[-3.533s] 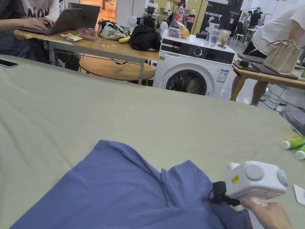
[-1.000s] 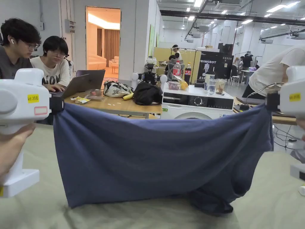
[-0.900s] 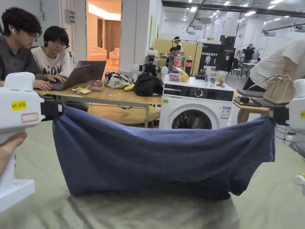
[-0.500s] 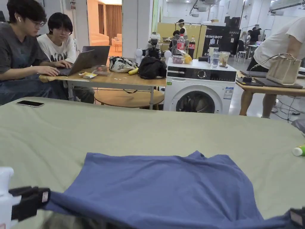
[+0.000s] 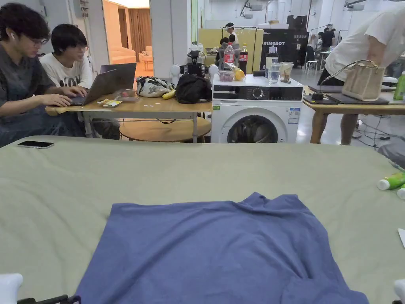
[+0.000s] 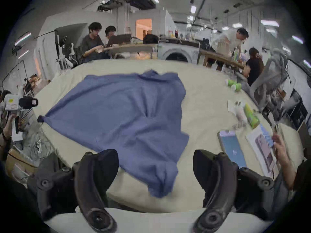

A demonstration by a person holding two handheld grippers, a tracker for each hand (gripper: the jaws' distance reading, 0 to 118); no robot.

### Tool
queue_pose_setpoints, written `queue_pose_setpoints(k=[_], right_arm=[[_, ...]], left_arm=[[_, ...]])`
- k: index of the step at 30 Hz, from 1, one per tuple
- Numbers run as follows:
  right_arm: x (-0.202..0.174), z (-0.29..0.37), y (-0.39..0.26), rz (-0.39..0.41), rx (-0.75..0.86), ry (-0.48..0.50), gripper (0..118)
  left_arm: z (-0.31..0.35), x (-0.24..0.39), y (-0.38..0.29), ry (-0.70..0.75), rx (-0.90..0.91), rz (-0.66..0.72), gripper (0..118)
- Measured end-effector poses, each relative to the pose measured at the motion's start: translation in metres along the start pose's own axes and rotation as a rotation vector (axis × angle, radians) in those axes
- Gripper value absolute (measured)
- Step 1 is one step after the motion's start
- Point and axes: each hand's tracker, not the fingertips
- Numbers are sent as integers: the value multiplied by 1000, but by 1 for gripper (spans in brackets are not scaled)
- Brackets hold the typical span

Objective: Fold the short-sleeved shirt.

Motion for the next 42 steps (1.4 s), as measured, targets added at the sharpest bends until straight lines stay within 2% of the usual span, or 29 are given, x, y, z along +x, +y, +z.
queue_pose_setpoints(k=[4,6,7,8,11,12,13,14,15,17,22,26,28,29,32,33,36,38,42], right_arm=[[-24,2,32,-28,153,12,92],[-40,-2,42,-24,204,-4,92],[-47,-6,45,-22,205,-1,89],[-53,-9,48,-21,204,-4,82],[-68,-15,54,-31,206,9,69],[-72,-17,55,-40,208,10,44],[-76,-19,56,-43,205,9,20],[-79,-22,57,-45,202,8,0],[-82,-26,57,-55,181,19,0],[-88,-34,56,-52,170,23,0],[-95,-37,52,-59,166,15,0],[-85,-32,52,-58,183,6,0],[-78,-24,51,-72,185,23,0],[-74,-19,50,-80,185,41,0],[-68,-8,45,-100,186,55,0],[-65,-6,44,-106,184,61,0],[-61,-3,42,-139,182,90,0],[-62,0,44,-165,180,116,0],[-61,1,45,-153,169,109,0]], left_arm=[[4,49,33,55,92,-118,86],[-4,59,43,47,126,-91,86],[-4,66,46,2,160,-89,83],[-4,74,49,-27,198,-105,76],[-6,94,53,-43,224,-142,63],[-6,99,54,-48,233,-159,38],[-7,104,55,-47,241,-179,18],[-8,110,54,-43,240,-192,5],[-10,113,53,-63,234,-171,0],[-12,112,51,-146,216,-153,0],[-8,106,46,-102,210,-144,0],[0,73,44,-113,184,-74,0],[-4,45,40,-122,123,-76,33],[-7,32,36,-131,95,-107,45],[-11,6,15,21,-13,-153,58],[-13,-4,6,15,-40,-147,66],[-24,-20,-13,16,-131,-83,69],[-31,-23,-25,31,-128,-103,69],[-48,-20,-37,9,-203,-121,69]])
